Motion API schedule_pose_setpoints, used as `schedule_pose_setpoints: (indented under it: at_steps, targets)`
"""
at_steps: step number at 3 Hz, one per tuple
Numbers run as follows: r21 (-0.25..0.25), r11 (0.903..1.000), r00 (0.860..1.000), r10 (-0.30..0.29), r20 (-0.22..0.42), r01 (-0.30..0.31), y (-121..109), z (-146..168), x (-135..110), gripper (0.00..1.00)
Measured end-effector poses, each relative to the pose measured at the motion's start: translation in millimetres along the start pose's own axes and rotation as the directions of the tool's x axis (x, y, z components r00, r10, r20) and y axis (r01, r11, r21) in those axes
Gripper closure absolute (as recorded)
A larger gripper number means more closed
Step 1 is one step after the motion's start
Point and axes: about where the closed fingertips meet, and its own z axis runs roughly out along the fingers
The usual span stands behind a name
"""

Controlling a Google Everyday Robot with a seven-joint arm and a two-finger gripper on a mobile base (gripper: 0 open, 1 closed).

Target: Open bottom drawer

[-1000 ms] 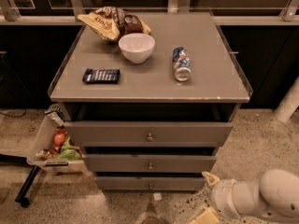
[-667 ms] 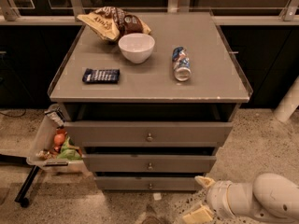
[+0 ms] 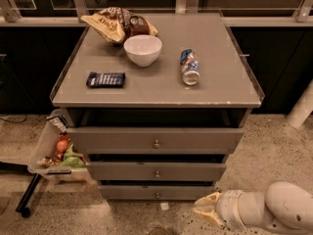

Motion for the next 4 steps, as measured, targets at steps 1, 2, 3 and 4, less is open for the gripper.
schedule_pose_setpoints:
  at_steps: [1, 2, 3, 4]
  targets:
    - [0.000, 1.0000, 1.000, 0.000, 0.000, 0.000, 0, 0, 0, 0.89]
    - [0.000, 1.0000, 1.000, 0.000, 0.000, 0.000, 0, 0, 0, 1.00]
    - [0.062, 0.9981, 0.998, -0.007, 0.057, 0.004, -13, 10, 1, 1.00]
    - [0.175, 0.9824, 0.976, -0.099, 0.191, 0.066, -51, 20, -8, 1.00]
